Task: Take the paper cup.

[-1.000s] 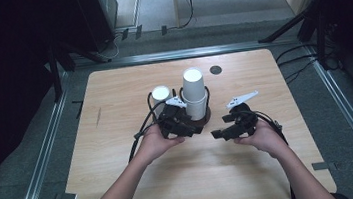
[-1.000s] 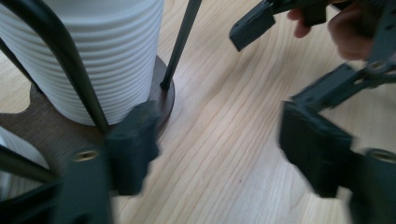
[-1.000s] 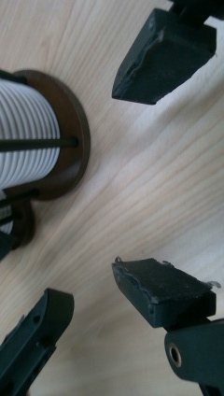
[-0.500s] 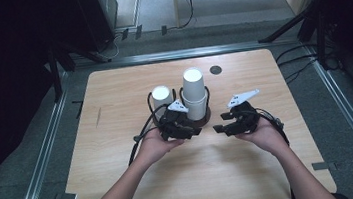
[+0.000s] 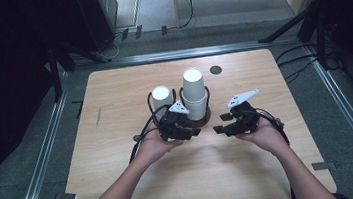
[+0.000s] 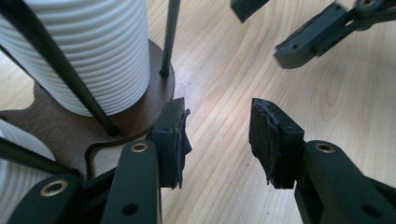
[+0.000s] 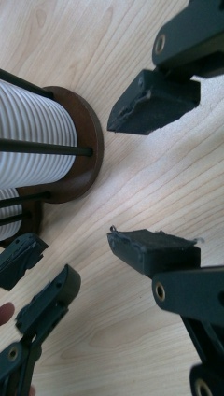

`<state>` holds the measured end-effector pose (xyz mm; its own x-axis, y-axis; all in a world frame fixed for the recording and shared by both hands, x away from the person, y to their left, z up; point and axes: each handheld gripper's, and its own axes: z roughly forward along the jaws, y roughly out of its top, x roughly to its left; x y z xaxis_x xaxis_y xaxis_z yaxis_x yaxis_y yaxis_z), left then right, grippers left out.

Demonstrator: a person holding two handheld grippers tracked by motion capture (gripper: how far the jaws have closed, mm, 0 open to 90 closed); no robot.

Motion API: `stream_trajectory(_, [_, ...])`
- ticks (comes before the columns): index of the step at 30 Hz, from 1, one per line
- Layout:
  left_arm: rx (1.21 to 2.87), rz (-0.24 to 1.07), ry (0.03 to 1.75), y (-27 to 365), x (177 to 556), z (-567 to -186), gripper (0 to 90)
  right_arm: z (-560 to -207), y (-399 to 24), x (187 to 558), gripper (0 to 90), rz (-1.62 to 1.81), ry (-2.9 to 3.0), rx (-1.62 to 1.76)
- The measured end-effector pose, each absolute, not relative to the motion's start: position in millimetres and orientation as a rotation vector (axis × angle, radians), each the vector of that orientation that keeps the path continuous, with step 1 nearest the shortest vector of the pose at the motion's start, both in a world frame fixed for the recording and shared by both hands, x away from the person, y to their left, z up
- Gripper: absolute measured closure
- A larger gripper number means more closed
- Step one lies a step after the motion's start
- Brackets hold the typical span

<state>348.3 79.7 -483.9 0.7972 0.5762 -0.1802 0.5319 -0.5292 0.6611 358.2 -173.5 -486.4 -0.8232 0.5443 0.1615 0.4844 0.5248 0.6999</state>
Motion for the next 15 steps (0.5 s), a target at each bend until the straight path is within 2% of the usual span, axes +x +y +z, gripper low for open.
stream_trajectory(7, [2.228,0.071,0.849,82.1,351.3,-483.8,63.6,-484.0,-176.7,360.3,37.0,1.18,2.68,0.914])
stream_trajectory(12, [2.217,0.083,0.79,81.8,352.5,-481.2,68.3,-480.9,-179.7,365.8,40.5,1.17,2.69,0.91])
stream_trajectory(15, [2.217,0.091,0.783,80.6,352.3,-478.5,68.9,-477.5,-179.5,366.8,39.2,1.165,2.681,0.923])
